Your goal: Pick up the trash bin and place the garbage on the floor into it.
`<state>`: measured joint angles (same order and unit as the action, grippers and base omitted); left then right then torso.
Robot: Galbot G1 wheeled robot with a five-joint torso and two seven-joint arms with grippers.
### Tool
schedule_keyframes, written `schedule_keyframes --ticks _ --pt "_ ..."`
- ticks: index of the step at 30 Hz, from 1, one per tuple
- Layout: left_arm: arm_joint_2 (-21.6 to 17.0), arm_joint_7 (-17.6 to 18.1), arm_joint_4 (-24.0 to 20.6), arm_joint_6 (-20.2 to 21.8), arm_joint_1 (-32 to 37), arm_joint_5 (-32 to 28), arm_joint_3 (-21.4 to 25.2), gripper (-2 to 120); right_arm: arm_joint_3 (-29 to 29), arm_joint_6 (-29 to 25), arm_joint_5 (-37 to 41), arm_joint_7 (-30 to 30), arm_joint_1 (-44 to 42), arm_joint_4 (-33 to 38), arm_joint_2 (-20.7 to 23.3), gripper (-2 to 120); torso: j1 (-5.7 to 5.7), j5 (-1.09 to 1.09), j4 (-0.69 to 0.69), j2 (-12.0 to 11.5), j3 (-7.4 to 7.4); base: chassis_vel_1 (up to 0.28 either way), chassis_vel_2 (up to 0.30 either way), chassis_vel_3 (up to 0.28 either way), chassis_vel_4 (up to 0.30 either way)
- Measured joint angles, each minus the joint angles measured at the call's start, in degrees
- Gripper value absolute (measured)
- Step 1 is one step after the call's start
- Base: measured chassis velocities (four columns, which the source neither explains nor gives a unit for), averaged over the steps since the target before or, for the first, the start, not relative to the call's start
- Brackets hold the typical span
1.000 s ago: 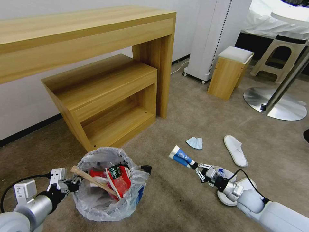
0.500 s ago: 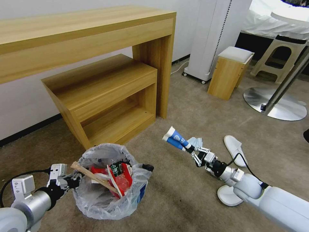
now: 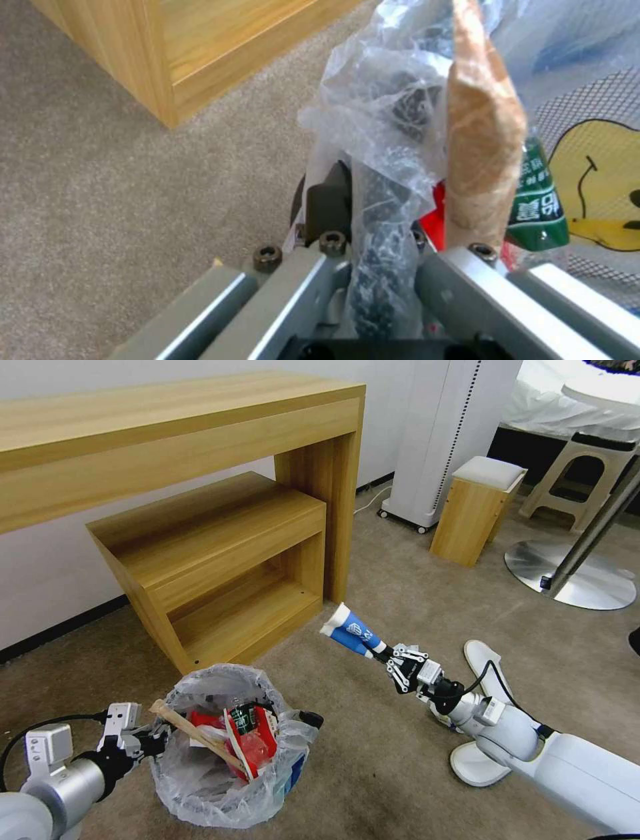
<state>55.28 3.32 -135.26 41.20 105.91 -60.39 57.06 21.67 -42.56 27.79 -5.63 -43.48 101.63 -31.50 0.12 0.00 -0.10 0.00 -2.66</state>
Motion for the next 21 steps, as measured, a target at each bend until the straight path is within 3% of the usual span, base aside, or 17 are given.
schedule_keyframes --ticks 10,21 --pt "0.67 -0.29 0.48 0.12 -0.75 1.26 -1.26 0 3.34 0.88 1.33 0.37 4.26 5.38 0.81 3 0.0 0.0 0.0 0.0 0.0 0.0 0.0 0.0 0.0" --pt "1.72 -0.77 1.23 0.12 -1.47 2.17 -1.77 0 13.06 1.61 4.35 1.46 13.79 7.47 -3.41 3 0.0 -0.01 0.01 0.0 0.0 0.0 0.0 0.0 0.0"
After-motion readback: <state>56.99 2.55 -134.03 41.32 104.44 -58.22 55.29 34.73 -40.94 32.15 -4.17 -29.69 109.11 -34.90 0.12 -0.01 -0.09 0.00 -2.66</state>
